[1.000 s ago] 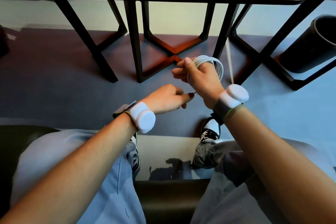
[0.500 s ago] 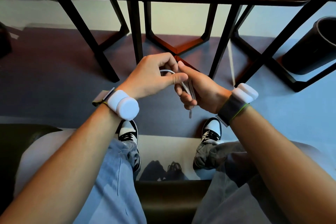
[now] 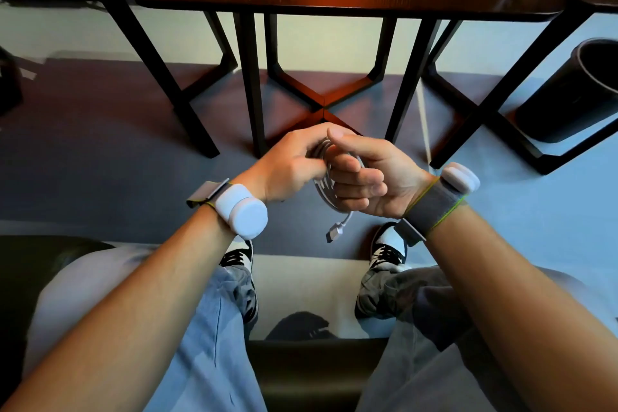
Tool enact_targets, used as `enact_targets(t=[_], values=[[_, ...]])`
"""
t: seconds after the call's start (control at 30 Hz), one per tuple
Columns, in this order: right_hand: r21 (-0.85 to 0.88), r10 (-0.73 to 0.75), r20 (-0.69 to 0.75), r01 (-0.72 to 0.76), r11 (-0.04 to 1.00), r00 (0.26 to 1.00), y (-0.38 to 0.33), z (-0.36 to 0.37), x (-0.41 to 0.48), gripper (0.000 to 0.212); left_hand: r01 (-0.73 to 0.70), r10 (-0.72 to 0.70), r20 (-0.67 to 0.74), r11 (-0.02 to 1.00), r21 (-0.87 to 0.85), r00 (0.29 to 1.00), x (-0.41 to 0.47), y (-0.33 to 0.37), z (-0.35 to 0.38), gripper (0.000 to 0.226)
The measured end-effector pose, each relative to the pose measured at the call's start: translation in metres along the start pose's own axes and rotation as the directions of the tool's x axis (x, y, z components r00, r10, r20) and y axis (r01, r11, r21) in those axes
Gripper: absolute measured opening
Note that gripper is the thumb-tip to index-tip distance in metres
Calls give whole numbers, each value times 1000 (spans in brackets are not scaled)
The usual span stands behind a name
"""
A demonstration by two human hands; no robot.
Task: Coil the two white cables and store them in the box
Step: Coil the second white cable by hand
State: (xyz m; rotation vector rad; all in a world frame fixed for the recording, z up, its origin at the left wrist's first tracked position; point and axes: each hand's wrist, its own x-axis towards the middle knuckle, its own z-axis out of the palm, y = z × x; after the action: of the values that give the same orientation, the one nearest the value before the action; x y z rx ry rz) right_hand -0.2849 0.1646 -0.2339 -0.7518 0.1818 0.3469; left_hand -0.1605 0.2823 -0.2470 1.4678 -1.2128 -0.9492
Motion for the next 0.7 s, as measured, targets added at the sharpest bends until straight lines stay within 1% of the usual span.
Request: enact_targets(t=[0.07,0.13,0.2,0.3,0.37,0.43,0.47,0.57,0.63,0.7], values=[[-20,2,-30,-2,1000,1000,0,0,-1,46,6,-7,8,995,100,1000,0,-2,2,56],[-70,9,-112,-17,997,994,-1,0,0,47,48,-30,-75,969,242,997,0,-5,4,50],[-113,10,-238,-38,993,971,-2,-1,3,49,116,-53,-181,927,357,982,0,-5,5,40],[-263,-72,-471,-62,963,879,0,-3,9,48,180,-96,-220,898,402,971,0,-7,4,38],[-322,-107,-575,-104,941,811,3,-3,13,52,216,-133,-209,869,446,969,0,-8,7,33],[-339,-144,-659,-121,933,739,4,-4,16,58,217,-133,-216,873,436,967,1,-7,13,30],[-353,-186,-698,-106,930,692,3,-5,16,59,197,-107,-232,889,413,967,2,-7,17,32],[-407,-317,-762,-36,913,564,-1,-10,19,56,77,23,-268,931,357,963,2,-5,26,44],[-457,-383,-776,-28,889,501,-3,-14,22,54,18,49,-266,970,243,963,1,-6,31,42],[-527,-452,-758,-34,849,470,-2,-16,25,55,2,27,-285,995,103,958,1,-8,33,37]])
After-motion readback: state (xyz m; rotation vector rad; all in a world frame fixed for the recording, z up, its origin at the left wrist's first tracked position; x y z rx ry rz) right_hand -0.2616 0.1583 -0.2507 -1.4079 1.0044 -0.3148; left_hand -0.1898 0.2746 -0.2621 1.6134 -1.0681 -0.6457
